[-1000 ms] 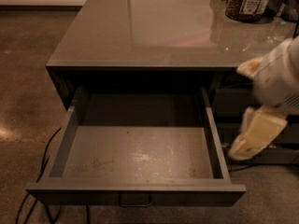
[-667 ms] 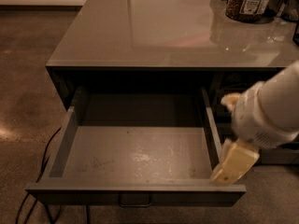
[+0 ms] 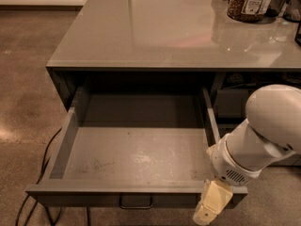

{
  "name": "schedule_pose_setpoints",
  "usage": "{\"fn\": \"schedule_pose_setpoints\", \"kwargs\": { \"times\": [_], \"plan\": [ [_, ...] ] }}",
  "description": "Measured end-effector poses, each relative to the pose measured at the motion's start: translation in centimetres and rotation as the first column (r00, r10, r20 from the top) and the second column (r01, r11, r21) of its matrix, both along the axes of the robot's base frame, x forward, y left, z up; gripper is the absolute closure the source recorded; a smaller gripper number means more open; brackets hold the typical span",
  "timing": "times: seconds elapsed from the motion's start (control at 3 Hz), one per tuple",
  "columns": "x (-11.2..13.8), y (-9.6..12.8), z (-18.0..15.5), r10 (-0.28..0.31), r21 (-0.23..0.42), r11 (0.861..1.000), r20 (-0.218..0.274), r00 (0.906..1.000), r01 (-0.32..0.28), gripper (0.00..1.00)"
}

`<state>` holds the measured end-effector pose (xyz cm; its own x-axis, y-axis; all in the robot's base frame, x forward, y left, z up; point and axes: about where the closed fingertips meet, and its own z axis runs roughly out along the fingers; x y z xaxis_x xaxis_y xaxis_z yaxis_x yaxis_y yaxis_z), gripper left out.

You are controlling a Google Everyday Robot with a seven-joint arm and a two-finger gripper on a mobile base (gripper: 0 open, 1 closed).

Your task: Close top drawer

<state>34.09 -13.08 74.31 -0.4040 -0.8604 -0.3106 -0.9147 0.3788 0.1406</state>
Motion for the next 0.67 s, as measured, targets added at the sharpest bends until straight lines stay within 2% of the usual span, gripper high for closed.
{"fn": "schedule_pose_setpoints", "kwargs": {
  "times": [0.33, 0.67],
  "plan": [
    [0.0, 0.0, 0.0, 0.000, 0.000, 1.000, 0.000, 1.0000, 0.000, 0.00],
    [-1.5, 1.6, 1.0, 0.006, -0.021, 1.000, -0.023, 0.9997, -0.006, 0.00]
  ]
}}
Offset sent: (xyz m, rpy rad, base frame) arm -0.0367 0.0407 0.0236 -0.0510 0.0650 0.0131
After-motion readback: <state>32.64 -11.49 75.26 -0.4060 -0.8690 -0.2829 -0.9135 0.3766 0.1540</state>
